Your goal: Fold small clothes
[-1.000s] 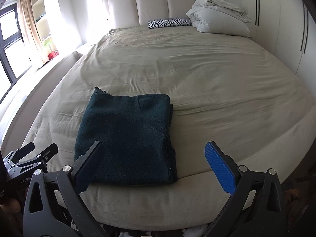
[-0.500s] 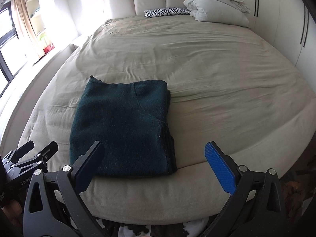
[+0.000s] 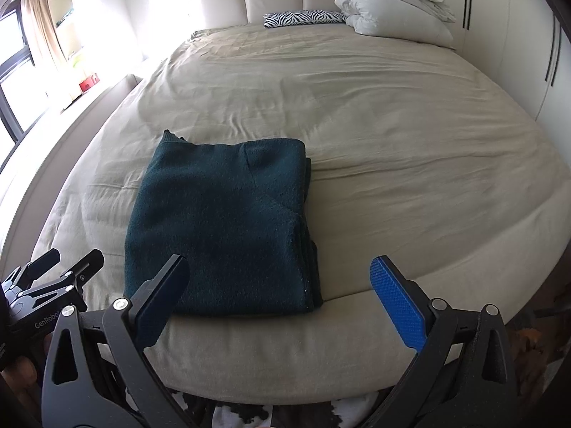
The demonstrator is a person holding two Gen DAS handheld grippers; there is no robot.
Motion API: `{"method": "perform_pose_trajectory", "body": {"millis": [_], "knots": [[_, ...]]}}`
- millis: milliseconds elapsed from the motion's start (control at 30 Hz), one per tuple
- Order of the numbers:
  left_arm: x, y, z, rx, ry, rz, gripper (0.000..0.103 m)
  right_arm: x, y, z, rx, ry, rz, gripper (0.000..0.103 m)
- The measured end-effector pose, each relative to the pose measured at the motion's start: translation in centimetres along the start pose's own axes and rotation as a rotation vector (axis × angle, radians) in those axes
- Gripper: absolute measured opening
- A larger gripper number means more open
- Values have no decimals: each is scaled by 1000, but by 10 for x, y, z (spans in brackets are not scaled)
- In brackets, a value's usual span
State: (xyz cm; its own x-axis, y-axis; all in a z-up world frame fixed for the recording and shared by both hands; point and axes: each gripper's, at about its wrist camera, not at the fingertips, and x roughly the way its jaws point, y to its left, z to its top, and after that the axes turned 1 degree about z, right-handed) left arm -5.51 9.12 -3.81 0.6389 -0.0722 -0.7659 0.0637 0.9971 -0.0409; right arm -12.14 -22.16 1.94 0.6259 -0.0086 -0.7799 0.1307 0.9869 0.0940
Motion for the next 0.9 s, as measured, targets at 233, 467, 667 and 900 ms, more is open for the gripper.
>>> {"method": "perform_pose_trajectory", "body": {"millis": [233,467,667,900], "knots": [[1,1,0,2,0,-1,103,1,0,-1,3,3,0,103],[0,-1,0,0,1,0,103,3,-2,-3,3,10,3,103],[0,0,0,1,2,0,103,4,-3,-3,4,13,3,103],[0,-1,-1,1,1,0,103,6,-3,-5,3,19,5,103]]}}
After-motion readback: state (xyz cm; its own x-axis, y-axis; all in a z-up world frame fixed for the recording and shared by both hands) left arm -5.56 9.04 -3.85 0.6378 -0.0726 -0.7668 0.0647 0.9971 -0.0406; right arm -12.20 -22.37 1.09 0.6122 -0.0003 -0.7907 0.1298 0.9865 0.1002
